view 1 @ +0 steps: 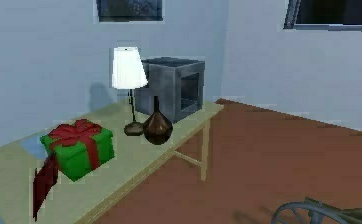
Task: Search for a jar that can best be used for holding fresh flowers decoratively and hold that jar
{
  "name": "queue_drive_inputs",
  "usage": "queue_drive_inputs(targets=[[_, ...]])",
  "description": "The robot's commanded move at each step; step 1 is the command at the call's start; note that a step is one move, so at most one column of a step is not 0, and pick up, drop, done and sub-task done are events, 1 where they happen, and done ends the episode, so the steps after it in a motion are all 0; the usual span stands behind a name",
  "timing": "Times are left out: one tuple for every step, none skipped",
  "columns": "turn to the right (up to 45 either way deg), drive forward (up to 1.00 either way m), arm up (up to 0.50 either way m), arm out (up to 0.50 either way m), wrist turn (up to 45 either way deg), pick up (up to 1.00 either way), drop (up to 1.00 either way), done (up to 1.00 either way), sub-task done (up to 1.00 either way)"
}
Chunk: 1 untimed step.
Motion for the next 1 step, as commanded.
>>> queue_drive_inputs(targets=[[12.0,0.0,0.0,0.0,0.0,0.0,0.0,0.0,0.0]])
